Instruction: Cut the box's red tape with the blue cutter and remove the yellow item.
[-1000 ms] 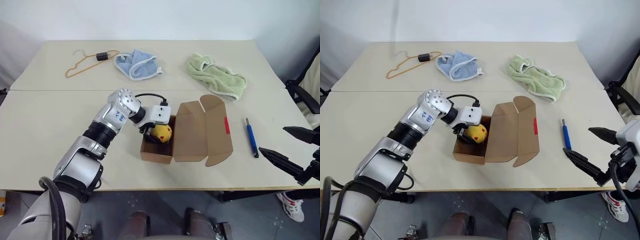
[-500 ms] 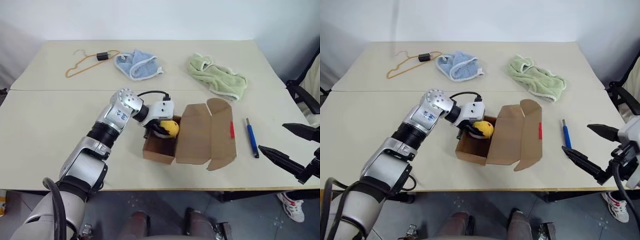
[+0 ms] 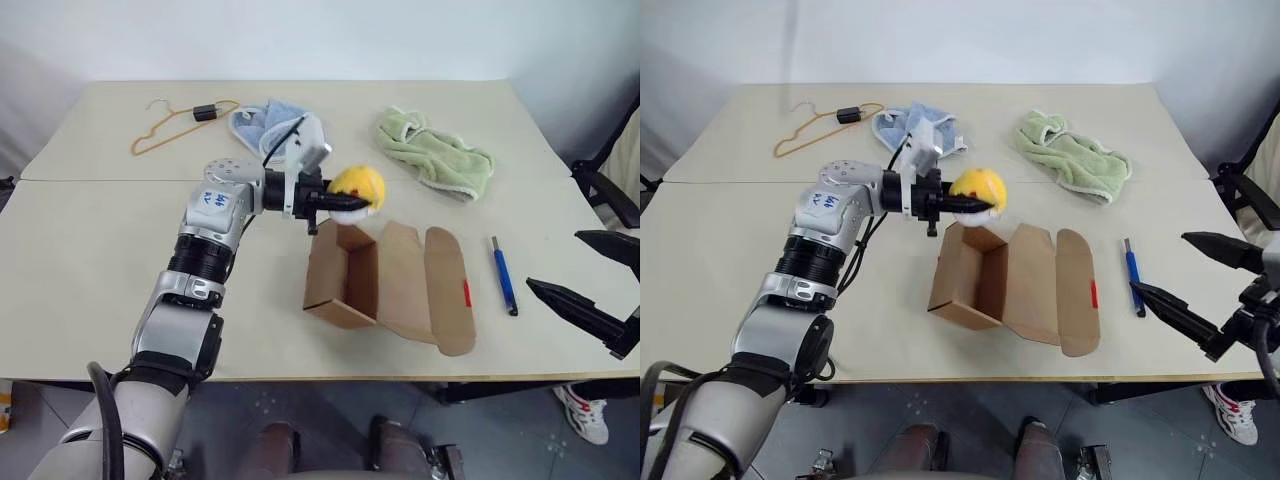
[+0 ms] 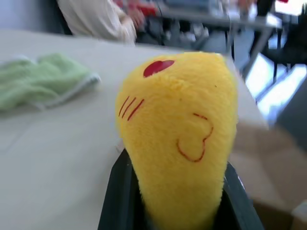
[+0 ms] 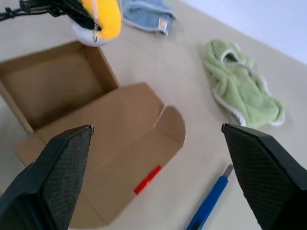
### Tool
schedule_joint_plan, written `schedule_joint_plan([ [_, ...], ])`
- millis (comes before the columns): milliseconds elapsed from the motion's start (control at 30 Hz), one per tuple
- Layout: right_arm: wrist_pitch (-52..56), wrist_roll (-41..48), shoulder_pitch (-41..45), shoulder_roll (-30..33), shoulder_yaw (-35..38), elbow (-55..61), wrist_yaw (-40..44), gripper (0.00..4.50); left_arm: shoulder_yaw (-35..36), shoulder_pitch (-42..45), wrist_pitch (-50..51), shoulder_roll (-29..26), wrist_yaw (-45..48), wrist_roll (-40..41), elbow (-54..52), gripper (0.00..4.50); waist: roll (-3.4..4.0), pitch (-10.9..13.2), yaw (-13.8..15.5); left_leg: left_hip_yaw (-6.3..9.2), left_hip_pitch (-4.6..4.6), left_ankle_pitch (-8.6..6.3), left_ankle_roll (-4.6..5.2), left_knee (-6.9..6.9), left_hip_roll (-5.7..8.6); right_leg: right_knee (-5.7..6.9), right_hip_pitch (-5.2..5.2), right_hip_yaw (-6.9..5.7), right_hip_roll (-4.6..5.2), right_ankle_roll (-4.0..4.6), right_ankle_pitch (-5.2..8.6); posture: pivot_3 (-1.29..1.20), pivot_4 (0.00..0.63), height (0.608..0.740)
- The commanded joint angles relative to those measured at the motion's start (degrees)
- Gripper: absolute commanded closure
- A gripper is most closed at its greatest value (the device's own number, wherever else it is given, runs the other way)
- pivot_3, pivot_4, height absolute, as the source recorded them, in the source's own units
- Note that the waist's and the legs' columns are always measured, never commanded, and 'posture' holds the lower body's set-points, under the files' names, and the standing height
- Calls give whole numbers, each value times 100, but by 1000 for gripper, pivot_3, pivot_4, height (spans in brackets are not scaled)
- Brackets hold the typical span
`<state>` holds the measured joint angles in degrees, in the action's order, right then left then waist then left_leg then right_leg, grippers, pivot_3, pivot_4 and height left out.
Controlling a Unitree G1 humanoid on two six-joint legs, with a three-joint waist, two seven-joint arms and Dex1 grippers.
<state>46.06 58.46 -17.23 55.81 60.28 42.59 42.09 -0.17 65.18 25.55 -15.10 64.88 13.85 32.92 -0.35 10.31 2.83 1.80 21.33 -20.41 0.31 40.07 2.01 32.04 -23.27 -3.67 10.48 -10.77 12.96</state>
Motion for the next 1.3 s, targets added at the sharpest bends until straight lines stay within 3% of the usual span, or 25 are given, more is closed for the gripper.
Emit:
schedule_joint_plan([
  [33, -225, 36, 289, 191, 38, -241, 182, 0, 479, 371, 171, -100, -606, 307, -228, 4083, 0, 0, 0, 0, 0, 1, -1, 0, 0, 0, 0, 0, 0, 0, 0, 0, 150, 740],
  [167, -392, -32, 667, 359, -255, -598, 462, 0, 672, 547, 184, -465, -1325, 118, 28, 4092, 0, 0, -27, -2, -3, 1, -3, 0, 0, 0, 0, 2, 0, -1, 0, 0, 150, 740],
  [333, -683, -183, 1132, 523, -843, -1092, 1005, 0, 365, 119, 753, -1194, -2279, -596, 234, 4094, 5, -3, -149, -7, -13, 3, -6, -8, 1, 3, 0, 6, -1, -1, 0, 0, 150, 740],
  [500, -874, -349, 1731, 687, -1540, -1618, 1356, 0, 464, -473, 1862, -1564, -3018, -759, -515, 4094, -9, 6, -139, -10, -11, 4, -7, -4, -1, 6, -2, 11, -1, -3, -1, 0, 150, 740],
  [767, -1241, -553, 2616, 571, -2689, -2334, 2024, 0, 341, -1424, 3257, -2370, -3360, -943, -1747, 4095, -14, 8, -152, -11, -6, 1, -18, -5, -2, 8, -13, 10, -1, -3, -1, 0, 150, 740],
  [933, -1345, -742, 3075, 537, -3106, -2751, 2159, 0, 681, -1997, 3837, -2521, -3519, -767, -2061, 4095, -14, 8, -145, -11, -8, 3, -21, -1, -3, 14, -14, 11, -1, -2, -1, 0, 150, 740],
  [1067, -1370, -878, 3218, 513, -3205, -2923, 2193, 0, 688, -2413, 4304, -2942, -3380, -670, -2521, 4096, -14, 8, -153, -12, -6, 1, -25, -3, -5, 16, -20, 10, -2, 0, 0, 0, 150, 740],
  [1100, -1373, -909, 3241, 502, -3218, -2953, 2197, 0, 730, -2443, 4427, -3006, -3375, -620, -2575, 3360, -14, 8, -154, -13, -7, 1, -25, -5, -4, 16, -20, 11, -1, 0, 0, 0, 150, 740],
  [1300, -1450, -1135, 3461, 390, -3348, -3157, 2203, 0, 1287, -2380, 4777, -3283, -3000, 20, -3288, 1491, -15, 9, -141, -14, -8, 1, -26, -2, -5, 24, -21, 12, -1, 1, 1, 0, 150, 740],
])
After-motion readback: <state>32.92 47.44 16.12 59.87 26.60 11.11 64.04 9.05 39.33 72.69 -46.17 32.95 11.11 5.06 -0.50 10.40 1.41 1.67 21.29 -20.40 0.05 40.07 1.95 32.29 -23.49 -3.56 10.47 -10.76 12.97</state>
